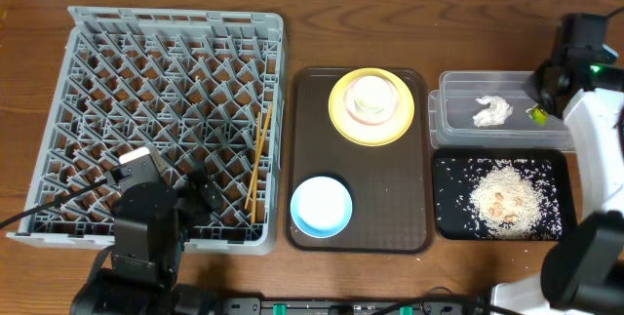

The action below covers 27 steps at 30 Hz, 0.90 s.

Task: Sort waste into correct bins and load items into the dishwasher
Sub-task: 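Drop the snack wrapper into the clear plastic bin, then retract the right gripper to the right side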

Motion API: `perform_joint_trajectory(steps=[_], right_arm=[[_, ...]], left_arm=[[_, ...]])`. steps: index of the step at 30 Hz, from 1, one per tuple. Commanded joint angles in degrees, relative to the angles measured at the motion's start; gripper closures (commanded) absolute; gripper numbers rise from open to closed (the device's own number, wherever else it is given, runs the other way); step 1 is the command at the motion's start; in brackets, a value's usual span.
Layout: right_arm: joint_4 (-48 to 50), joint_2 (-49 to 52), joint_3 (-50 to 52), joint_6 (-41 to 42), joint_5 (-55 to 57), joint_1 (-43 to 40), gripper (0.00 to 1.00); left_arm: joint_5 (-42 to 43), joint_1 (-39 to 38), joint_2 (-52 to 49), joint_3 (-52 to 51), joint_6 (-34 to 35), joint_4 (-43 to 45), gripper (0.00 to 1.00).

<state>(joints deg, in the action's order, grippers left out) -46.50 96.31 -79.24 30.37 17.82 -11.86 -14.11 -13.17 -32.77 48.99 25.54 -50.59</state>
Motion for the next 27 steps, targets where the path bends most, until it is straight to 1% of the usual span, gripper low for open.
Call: perform_joint_trajectory(steps=[1, 3, 4, 6, 7, 9, 12, 16, 20, 27], right_arm=[[0.4, 1.9, 0.4, -2.2, -4.3, -2.1, 0.32], [0.4, 1.8, 0.4, -2.8, -4.4, -2.5, 0.19], [0.3, 1.4, 0.4, -4.2, -4.5, -2.6, 0.14], [-0.6, 0.2, 0.3, -6.5, -4.6, -2.5, 0.09], [-1.7, -0.6, 0.2, -7.0, -4.8, -2.5, 0.07], [-4.3, -3.2, 0.1, -6.9, -5.5, -2.6, 0.07], [-8.4, -8.8, 0.1, -6.9, -9.6, -2.5, 0.07], [-13.6, -16.7, 0.1, -6.9, -13.8, -2.3, 0.01], [-18.4, -23.9, 0.1, -6.9, -14.3, -2.3, 0.01], [-25.7, -31.4, 0.1, -6.9, -14.3, -2.3, 0.01]], left_arm=[[-0.7, 0.3, 0.1, 0.5, 0.1, 0.0, 0.04], [-0.7, 0.3, 0.2, 0.5, 0.1, 0.0, 0.05], [-0.7, 0.3, 0.2, 0.5, 0.1, 0.0, 0.05], [-0.7, 0.3, 0.1, 0.5, 0.1, 0.0, 0.05], [-0.7, 0.3, 0.2, 0.5, 0.1, 0.0, 0.04], [-0.7, 0.3, 0.1, 0.5, 0.1, 0.0, 0.05], [-0.7, 0.3, 0.2, 0.5, 0.1, 0.0, 0.05], [-0.7, 0.3, 0.2, 0.5, 0.1, 0.0, 0.05], [-0.7, 0.3, 0.2, 0.5, 0.1, 0.0, 0.05], [-0.7, 0.3, 0.1, 0.5, 0.1, 0.0, 0.04]])
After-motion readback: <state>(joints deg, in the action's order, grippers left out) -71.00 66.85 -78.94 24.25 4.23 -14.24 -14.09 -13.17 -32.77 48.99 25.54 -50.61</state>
